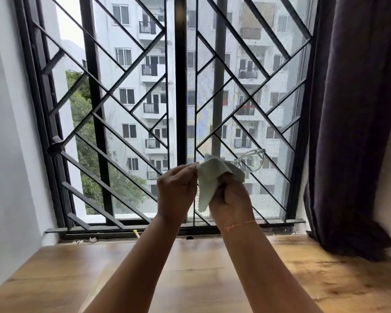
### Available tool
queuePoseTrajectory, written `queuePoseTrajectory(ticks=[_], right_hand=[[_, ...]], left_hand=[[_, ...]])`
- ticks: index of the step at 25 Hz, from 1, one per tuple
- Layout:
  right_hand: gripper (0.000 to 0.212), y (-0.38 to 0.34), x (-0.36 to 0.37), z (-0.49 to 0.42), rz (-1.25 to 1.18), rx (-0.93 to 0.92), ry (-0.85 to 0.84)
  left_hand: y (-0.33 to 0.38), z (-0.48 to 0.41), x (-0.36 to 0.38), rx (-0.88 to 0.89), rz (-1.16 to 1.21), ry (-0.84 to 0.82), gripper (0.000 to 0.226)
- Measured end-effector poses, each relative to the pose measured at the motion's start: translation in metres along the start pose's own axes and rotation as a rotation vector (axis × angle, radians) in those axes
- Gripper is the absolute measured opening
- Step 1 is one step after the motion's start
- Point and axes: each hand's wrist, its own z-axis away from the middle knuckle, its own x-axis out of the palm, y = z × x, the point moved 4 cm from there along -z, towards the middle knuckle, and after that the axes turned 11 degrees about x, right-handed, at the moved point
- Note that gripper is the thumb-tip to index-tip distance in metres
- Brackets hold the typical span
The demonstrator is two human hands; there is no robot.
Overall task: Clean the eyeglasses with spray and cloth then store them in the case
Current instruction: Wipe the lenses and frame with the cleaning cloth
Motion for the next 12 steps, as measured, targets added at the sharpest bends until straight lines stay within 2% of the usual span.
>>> queuePoseTrajectory(ticks=[2,5,9,12], right_hand=[[0.046,0.002,0.007,0.006,0.052,0.007,-0.078],[0.041,0.003,0.015,0.017,0.124,-0.029,-0.158],[0.043,-0.003,0.008,0.018,0.256,-0.107,-0.049],[0.048,-0.010,-0.002,0.018,0.247,-0.118,0.025]], left_hand=[[0.000,-0.002,-0.001,-0.001,-0.004,0.000,0.019],[-0.007,-0.001,-0.003,-0.014,-0.028,0.004,0.015],[-0.010,0.004,-0.004,-0.060,0.008,0.017,0.015],[-0.009,0.003,-0.006,-0.059,0.020,0.023,0.015]])
